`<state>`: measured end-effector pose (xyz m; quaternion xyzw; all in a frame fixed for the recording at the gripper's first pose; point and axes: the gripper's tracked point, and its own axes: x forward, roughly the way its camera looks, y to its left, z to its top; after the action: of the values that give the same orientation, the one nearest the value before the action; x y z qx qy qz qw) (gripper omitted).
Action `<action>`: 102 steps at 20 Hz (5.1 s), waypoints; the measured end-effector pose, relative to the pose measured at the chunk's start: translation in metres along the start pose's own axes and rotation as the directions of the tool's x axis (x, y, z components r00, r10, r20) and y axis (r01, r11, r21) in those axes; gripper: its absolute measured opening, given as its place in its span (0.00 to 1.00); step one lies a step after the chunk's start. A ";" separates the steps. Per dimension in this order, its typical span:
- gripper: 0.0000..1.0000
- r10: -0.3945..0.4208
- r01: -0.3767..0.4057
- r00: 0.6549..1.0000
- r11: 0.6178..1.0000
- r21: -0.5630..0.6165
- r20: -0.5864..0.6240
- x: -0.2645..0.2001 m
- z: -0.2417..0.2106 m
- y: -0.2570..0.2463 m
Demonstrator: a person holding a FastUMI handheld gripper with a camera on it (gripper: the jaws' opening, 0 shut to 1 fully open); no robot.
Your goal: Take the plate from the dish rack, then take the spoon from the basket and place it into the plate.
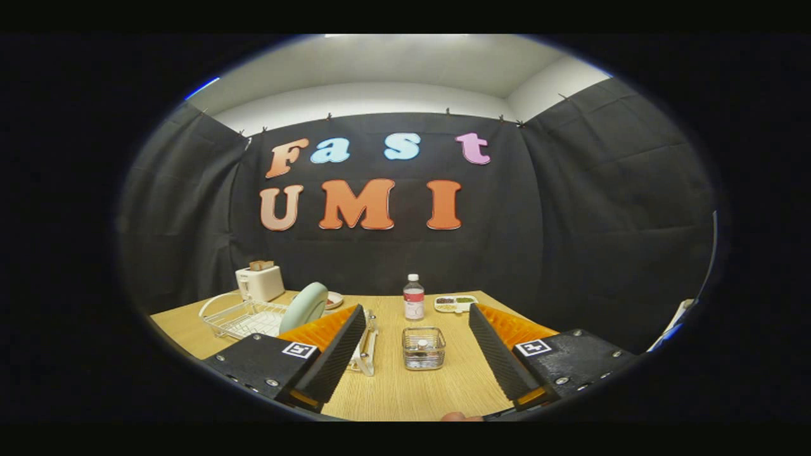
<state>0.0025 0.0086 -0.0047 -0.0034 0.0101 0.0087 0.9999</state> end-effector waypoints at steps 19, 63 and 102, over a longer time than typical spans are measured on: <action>0.98 0.026 -0.026 0.999 1.000 -0.006 -0.043 0.015 -0.009 0.016; 0.23 -0.056 0.018 0.691 0.998 -0.061 -0.720 0.185 -0.113 0.193; 0.22 0.422 0.013 0.680 0.811 0.585 -0.600 -0.052 -0.165 0.150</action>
<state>-0.0550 0.1568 -0.1694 0.2794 0.3939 0.1205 0.8673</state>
